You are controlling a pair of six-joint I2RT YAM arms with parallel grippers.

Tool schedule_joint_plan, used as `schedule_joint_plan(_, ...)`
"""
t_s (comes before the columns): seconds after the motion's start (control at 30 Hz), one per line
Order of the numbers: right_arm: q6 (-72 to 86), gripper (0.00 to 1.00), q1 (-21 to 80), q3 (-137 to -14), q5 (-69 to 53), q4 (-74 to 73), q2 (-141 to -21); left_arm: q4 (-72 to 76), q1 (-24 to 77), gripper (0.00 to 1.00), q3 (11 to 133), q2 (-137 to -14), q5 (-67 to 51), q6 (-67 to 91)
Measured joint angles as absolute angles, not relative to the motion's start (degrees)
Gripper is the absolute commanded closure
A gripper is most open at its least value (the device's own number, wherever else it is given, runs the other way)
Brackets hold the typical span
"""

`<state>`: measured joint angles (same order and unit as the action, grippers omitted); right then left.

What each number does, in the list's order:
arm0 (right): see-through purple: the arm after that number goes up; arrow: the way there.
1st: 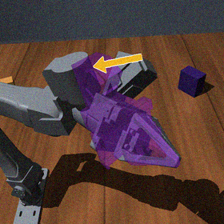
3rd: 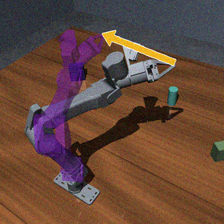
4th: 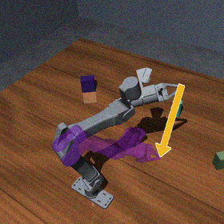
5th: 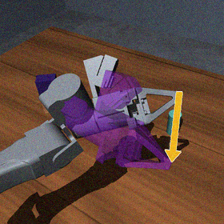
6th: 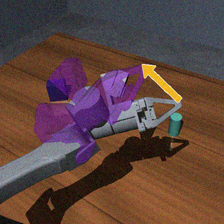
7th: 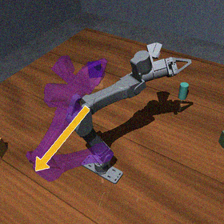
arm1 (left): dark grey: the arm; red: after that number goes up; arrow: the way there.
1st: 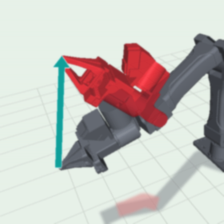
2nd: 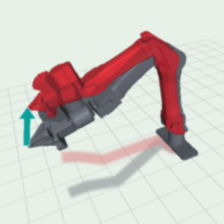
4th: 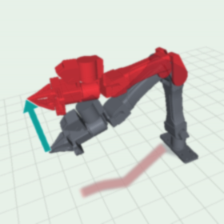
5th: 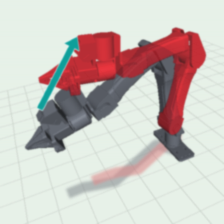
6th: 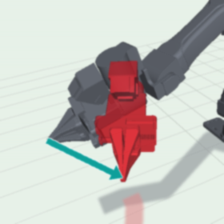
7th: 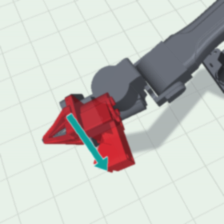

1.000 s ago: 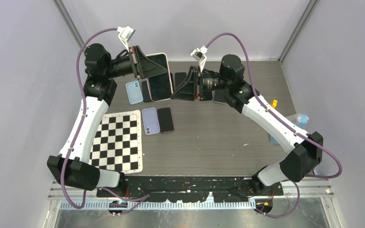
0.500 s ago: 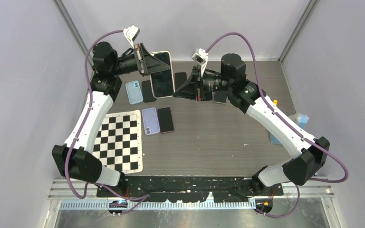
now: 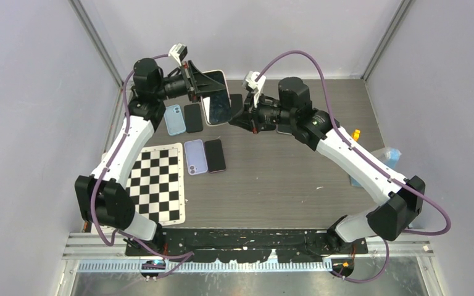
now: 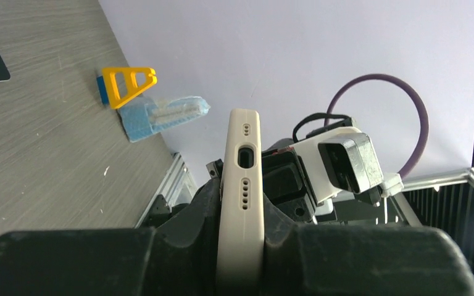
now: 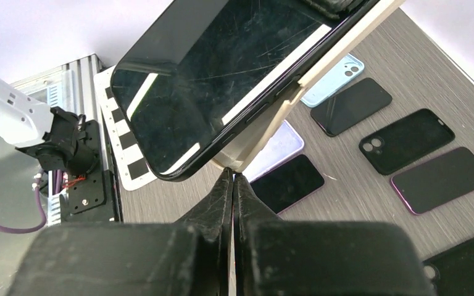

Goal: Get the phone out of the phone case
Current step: Remove the phone case from the phone.

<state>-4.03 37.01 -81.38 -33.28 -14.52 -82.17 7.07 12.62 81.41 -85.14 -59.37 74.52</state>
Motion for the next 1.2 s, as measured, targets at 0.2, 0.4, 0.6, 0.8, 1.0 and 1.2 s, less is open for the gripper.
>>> schedule_joint_plan(0.2,0.0,0.96,37.1,-77.9,-30.1,-9.7,-80.6,7.5,12.5,1.0,80.6,-85.4,-56.7,75.9)
schedule_joint_plan(0.4,10.8,0.41,35.0,-74.4,-28.6,-4.4,-77.1,9.0,10.8,1.0,78.3,-85.4,-54.4,80.0)
schedule_joint_plan(0.6,21.6,0.3,30.5,-74.2,-31.6,-2.7,-76.3,15.7,9.6,1.0,74.2,-85.4,-53.5,92.0)
schedule_joint_plan(0.8,36.1,0.55,30.8,-73.9,-37.4,6.8,-76.4,27.9,9.6,1.0,67.3,-88.1,-49.7,105.9)
schedule_joint_plan(1.0,47.6,0.97,32.6,-74.0,-39.8,18.8,-78.6,30.0,9.6,1.0,65.0,-90.3,-45.9,112.1)
schedule_joint_plan(1.2,51.9,0.89,34.0,-74.4,-39.4,21.5,-81.6,32.9,9.6,1.0,65.0,-90.3,-44.2,115.4)
